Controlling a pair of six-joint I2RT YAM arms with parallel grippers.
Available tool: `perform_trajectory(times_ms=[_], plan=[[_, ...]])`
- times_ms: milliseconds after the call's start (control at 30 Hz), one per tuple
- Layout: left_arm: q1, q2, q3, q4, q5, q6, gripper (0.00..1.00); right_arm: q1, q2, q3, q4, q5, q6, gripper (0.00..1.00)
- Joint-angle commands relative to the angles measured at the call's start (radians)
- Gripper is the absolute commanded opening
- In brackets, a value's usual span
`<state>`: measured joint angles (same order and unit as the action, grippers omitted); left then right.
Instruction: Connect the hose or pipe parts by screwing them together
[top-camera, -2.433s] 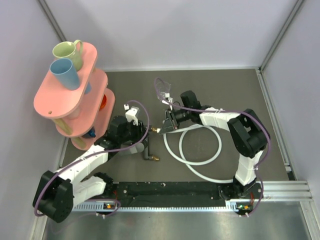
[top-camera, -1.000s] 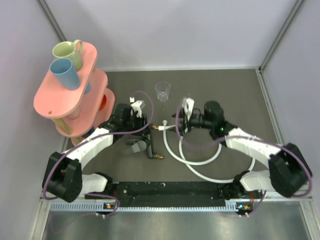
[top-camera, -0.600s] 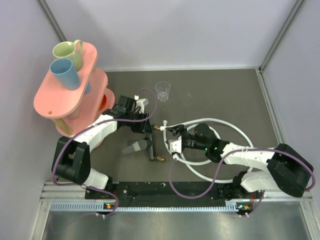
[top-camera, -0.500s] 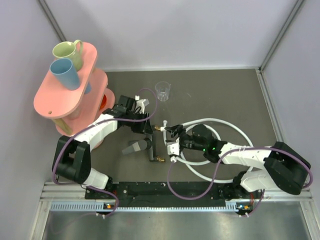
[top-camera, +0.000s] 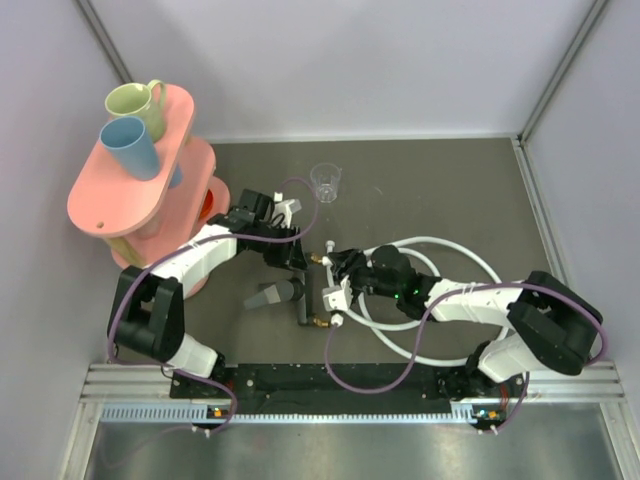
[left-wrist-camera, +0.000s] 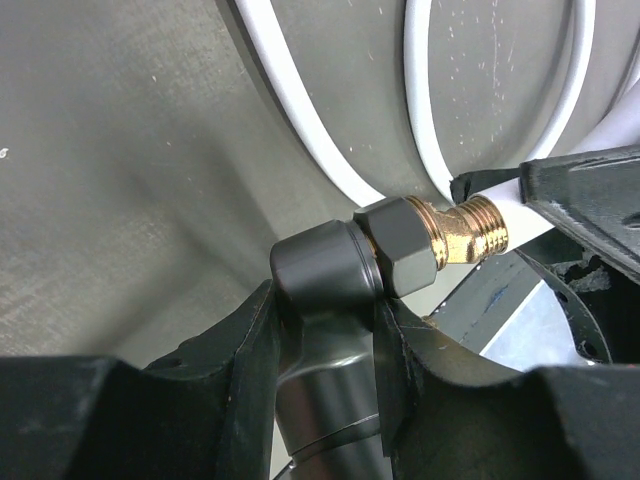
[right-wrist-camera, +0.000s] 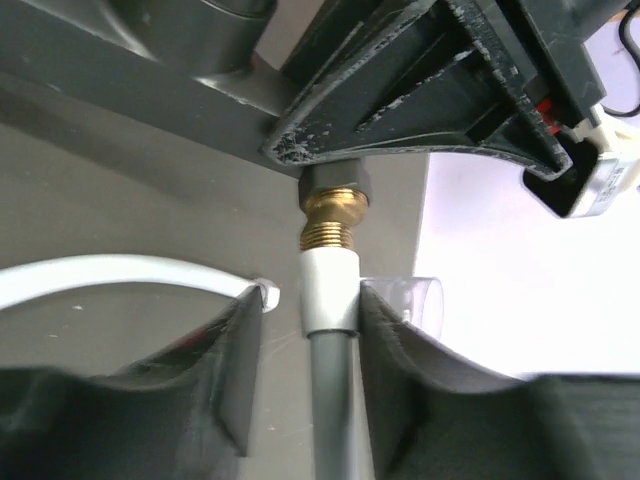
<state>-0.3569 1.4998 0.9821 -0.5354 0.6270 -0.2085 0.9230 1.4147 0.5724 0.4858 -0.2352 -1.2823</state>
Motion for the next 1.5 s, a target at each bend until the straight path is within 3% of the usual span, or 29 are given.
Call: perform_trajectory(times_ms=[0,100,133,233,400,533,767,1067,1233,1367,1467], plan=[[0.001,-0.012,0.069,0.009,0.149,0.001,0.0,0.016,0.012,0.046,0.027,-0.026,-0.025,0.26],[-0.001,0.0,0.07,0.014,0.163,0.007,0.0,0.016,0.03,0.046,0.036,-0.055,-0.02,0.03],[-0.004,0.0,0.067,0.029,0.166,0.015,0.0,0.016,0.033,0.047,0.045,-0.074,0.015,0.0],[-0.046,-0.029,0.061,0.051,0.14,0.05,0.0,0.017,0.03,0.081,-0.007,-0.096,0.086,0.0],[-0.082,-0.099,0.014,0.167,0.129,0.024,0.0,-0.006,0.041,0.231,-0.176,-0.153,0.401,0.0],[-0.105,-0.153,-0.042,0.254,0.106,0.006,0.0,-0.052,0.065,0.296,-0.216,-0.26,0.611,0.0],[-0.131,-0.262,-0.186,0.48,0.091,-0.06,0.0,-0.124,0.118,0.334,-0.219,-0.341,0.863,0.0],[-0.163,-0.314,-0.249,0.563,0.042,-0.008,0.0,-0.223,0.234,0.466,-0.364,-0.564,1.1,0.0],[-0.177,-0.355,-0.29,0.63,-0.035,-0.005,0.0,-0.276,0.306,0.505,-0.307,-0.716,1.389,0.0],[-0.186,-0.392,-0.329,0.684,-0.11,-0.003,0.0,-0.277,0.332,0.529,-0.363,-0.678,1.52,0.0],[-0.189,-0.411,-0.345,0.706,-0.154,0.004,0.0,-0.28,0.352,0.483,-0.229,-0.736,1.71,0.0]])
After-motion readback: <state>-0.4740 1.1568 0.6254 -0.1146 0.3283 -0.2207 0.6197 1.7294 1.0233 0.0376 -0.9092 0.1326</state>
